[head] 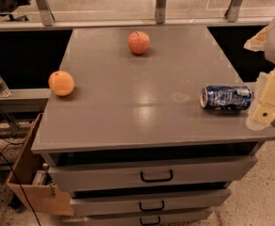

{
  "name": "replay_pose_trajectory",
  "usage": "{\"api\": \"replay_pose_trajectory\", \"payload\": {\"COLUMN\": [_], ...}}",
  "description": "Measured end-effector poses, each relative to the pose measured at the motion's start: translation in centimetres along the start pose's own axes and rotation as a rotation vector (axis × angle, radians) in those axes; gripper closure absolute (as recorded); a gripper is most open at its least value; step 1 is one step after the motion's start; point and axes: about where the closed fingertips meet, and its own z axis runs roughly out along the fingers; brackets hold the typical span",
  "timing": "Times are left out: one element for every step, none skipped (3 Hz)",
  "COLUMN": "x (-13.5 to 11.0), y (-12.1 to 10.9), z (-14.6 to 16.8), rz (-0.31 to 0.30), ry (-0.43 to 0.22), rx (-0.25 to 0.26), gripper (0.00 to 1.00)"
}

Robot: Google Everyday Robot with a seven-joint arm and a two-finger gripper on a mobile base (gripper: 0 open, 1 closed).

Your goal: Pick apple

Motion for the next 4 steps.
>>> {"api": "replay_pose_trajectory", "payload": {"x": [-0.1, -0.3, -1.5, -3.8], "y": [-0.3, -2.8, -8.5, -13.6], "z": [0.0, 1.8, 5.3, 8.8], "rz": [-0.004, 0.01, 0.04, 0.068], "ry": [-0.004, -0.06, -0.189, -0.294], "rx": [0.014, 0.03, 0.062, 0.106], "gripper": [0.0, 0.0, 0.0, 0.0]}}
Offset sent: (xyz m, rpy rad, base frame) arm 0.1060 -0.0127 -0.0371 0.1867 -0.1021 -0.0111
